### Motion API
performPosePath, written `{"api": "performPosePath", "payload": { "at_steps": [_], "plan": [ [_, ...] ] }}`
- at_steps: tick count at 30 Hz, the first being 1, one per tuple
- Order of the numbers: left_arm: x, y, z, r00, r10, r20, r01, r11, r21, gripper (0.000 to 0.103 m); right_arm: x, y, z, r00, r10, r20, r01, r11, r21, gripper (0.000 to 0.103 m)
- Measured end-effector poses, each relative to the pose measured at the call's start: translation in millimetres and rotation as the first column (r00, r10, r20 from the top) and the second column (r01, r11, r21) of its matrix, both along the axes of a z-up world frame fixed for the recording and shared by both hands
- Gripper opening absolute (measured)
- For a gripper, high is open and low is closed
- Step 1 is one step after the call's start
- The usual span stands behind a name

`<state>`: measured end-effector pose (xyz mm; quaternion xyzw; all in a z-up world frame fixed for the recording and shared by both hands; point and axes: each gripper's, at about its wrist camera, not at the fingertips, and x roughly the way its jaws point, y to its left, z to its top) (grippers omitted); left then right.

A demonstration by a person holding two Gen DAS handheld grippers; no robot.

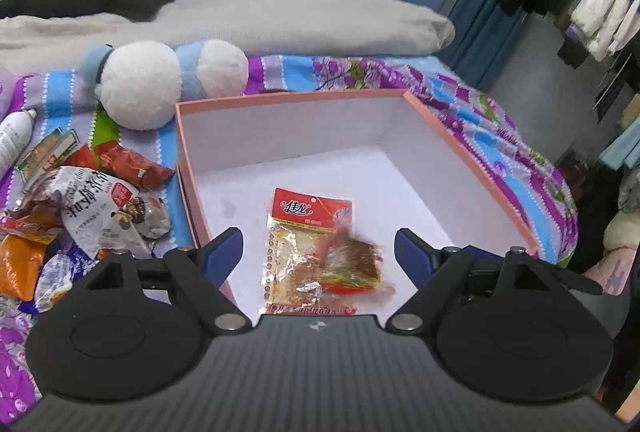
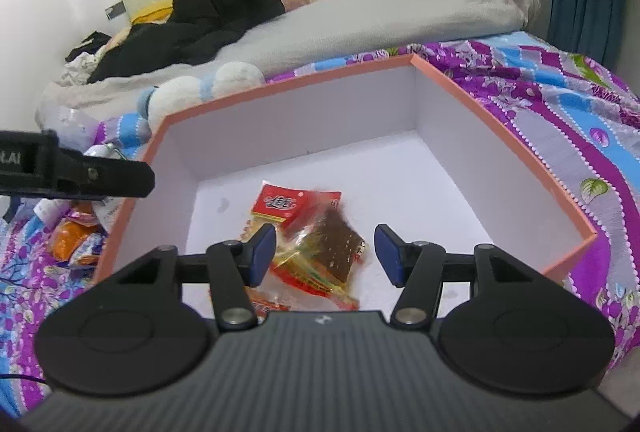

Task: Organize snacks
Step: 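Carry both packets over the pink box and open both grippers to drop them, then withdraw both grippers from the pink box back toward the snack pile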

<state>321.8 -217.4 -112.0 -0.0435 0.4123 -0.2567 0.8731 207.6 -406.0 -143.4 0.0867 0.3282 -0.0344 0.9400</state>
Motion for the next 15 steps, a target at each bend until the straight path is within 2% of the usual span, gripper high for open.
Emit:
{"api": "performPosePath", "payload": {
  "at_steps": [9,15],
  "plan": [
    [-62,33,40,0.995,0.003,0.1,-0.001,1.0,-0.019,0.086,-47,27,30,0.997,0.004,0.081,-0.005,1.0,0.01,0.057],
    [-98,57,57,0.99,0.017,0.141,-0.013,0.999,-0.03,0.086,-78,46,43,0.993,0.016,0.119,-0.017,1.0,0.009,0.057]
  ]
}}
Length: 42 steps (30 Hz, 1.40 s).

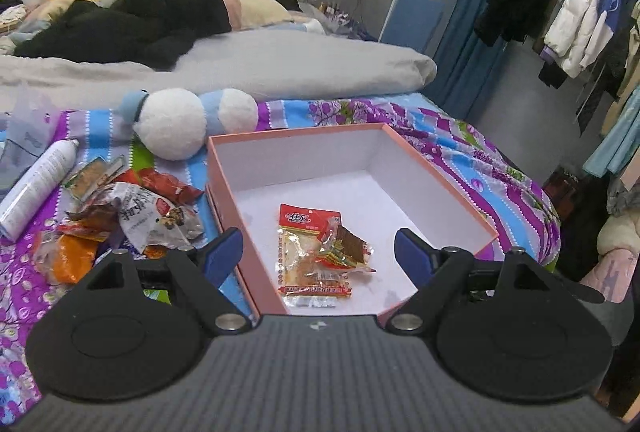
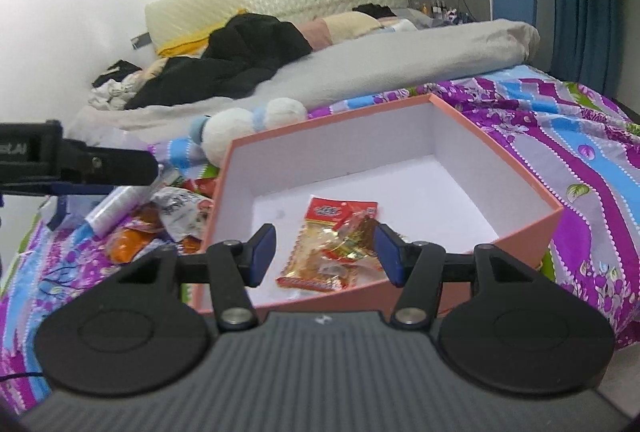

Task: Organize snacks
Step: 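Withdraw both grippers from the pink box back toward the snack pile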

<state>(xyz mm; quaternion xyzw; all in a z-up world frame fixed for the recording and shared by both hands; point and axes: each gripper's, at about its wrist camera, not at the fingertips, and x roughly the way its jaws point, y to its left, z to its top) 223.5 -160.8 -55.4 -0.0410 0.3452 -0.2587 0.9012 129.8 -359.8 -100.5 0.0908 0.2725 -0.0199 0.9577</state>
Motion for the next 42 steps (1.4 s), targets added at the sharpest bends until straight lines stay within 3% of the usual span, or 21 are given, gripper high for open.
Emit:
{"api": "performPosePath", "payload": {
  "at_steps": [17,24,33,42],
  "plan": [
    [-83,67,9,0.995,0.087,0.04,-0.087,0.996,-0.002,0.086,-62,51,7,0.996,0.075,0.051,-0.075,0.997,-0.004,0.057],
    [-119,102,-1,0.992,0.125,-0.007,-0.125,0.992,-0.011,0.086,-86,76,0,0.99,0.136,0.042,-0.135,0.991,-0.006,0.057],
    [-164,144,-1,0.982,0.189,0.008,-0.189,0.982,0.001,0.086,-120,103,4,0.977,0.209,0.041,-0.208,0.978,-0.02,0.057],
    [-171,175,-13,0.968,0.244,-0.054,-0.246,0.969,-0.036,0.086,-115,114,-3,0.97,0.24,0.023,-0.24,0.97,-0.027,0.057]
  ]
}}
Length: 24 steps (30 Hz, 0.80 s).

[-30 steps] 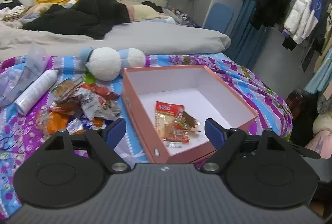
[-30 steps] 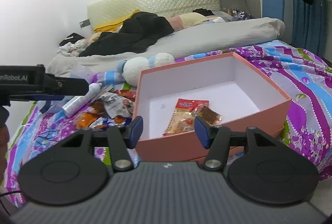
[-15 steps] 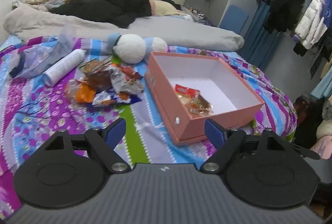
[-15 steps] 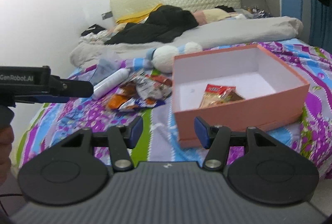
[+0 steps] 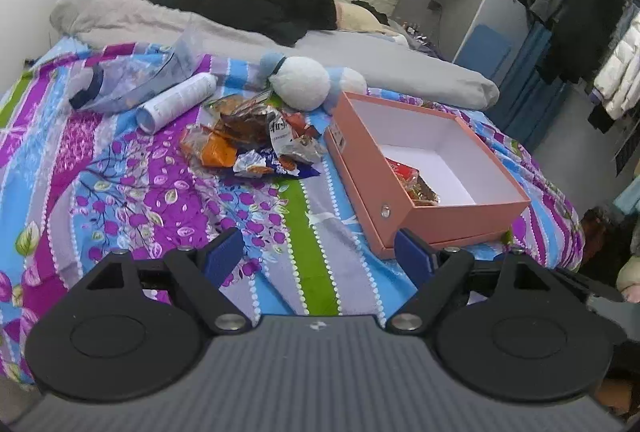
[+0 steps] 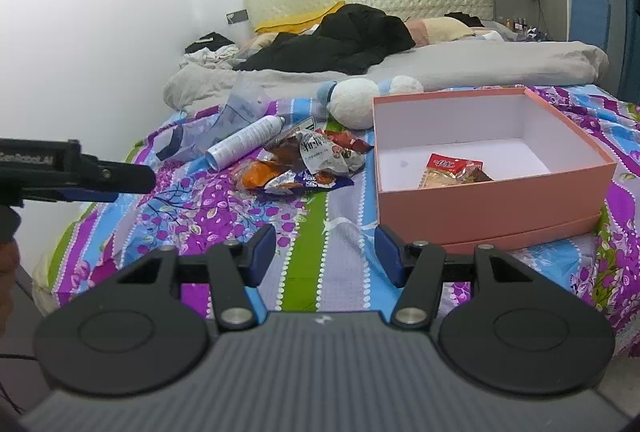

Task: Organize snacks
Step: 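Withdraw both grippers from the pink box back toward the snack pile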

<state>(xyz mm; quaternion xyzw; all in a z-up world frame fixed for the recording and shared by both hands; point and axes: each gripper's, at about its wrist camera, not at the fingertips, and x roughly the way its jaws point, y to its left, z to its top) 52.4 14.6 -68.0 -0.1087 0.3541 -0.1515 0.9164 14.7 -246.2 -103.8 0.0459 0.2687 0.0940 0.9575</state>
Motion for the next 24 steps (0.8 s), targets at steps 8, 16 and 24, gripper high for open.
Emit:
{"api": "performPosePath", "payload": {
  "at_steps": [8,16,24],
  "plan": [
    [27,9,-10,1.0,0.019,-0.02,-0.019,1.0,-0.014,0.086,15,10,-11,0.999,0.025,-0.036,-0.026,0.999,-0.028,0.057],
    [66,14,-33,0.997,0.059,-0.04,-0.058,0.998,0.016,0.086,40,18,-27,0.996,0.061,-0.069,-0.06,0.998,0.009,0.057],
    [115,31,-63,0.994,0.095,-0.047,-0.094,0.995,0.021,0.09,87,42,-40,0.988,0.142,-0.068,-0.144,0.989,-0.037,0.057]
  ]
}}
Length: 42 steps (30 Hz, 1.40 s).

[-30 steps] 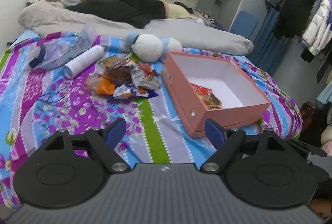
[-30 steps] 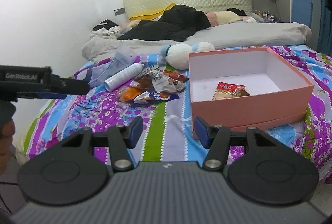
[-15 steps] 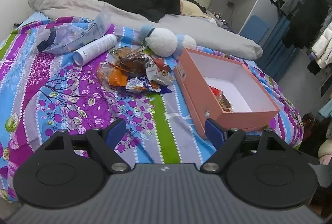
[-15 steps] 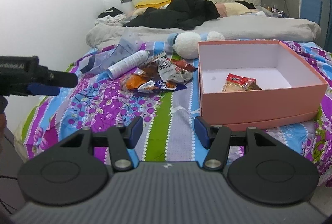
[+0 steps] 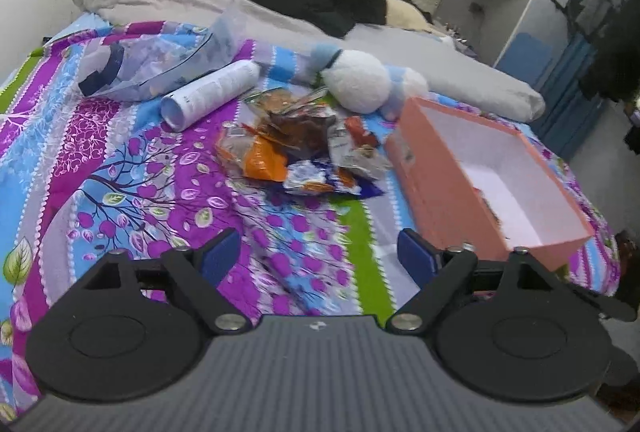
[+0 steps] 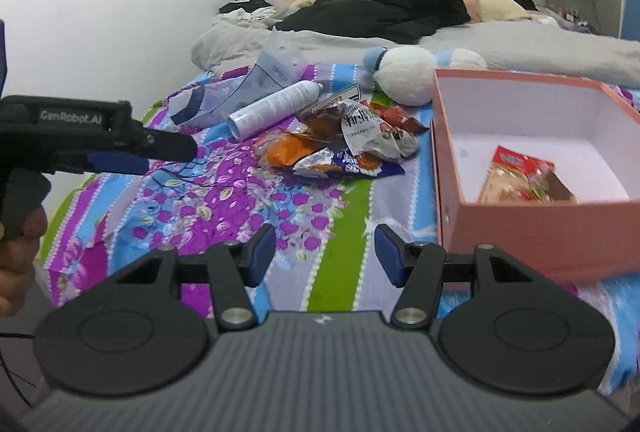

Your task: Organize snacks

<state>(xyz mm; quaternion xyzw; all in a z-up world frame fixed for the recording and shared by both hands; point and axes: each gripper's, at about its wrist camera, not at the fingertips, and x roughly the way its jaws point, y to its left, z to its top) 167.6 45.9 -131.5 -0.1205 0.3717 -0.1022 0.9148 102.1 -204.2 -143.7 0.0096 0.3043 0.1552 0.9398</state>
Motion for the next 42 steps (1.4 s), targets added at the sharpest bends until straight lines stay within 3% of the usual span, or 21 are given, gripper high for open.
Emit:
{"api": "performPosePath", "payload": {
  "at_steps": [8,16,26,36,40,42],
  "plan": [
    [64,20,-52,0.999,0.008,-0.037,-0.007,1.0,0.028,0.09,57,19,-27,1.0,0.01,-0.003,-0.01,1.0,-0.028,0.057],
    [134,30,-82,0.998,0.012,-0.063,-0.007,0.998,0.066,0.09,111,54,-64,0.995,0.102,-0.012,-0.102,0.971,-0.215,0.057],
    [215,14,-112,0.992,-0.044,-0.122,0.064,0.984,0.167,0.096,158,89,-91,0.97,0.242,0.026,-0.2,0.852,-0.484,0.056],
    [261,13,-137,0.984,-0.074,-0.165,0.099,0.984,0.151,0.096,185,115,-116,0.91,0.414,0.007,-0.303,0.678,-0.67,0.055],
    [262,10,-138,0.984,-0.095,-0.152,0.117,0.983,0.142,0.092,194,119,-118,0.901,0.435,0.003,-0.318,0.665,-0.676,0.055],
    [259,8,-137,0.986,-0.089,-0.142,0.11,0.983,0.149,0.084,195,119,-116,0.901,0.433,-0.001,-0.323,0.671,-0.668,0.051]
  ]
}}
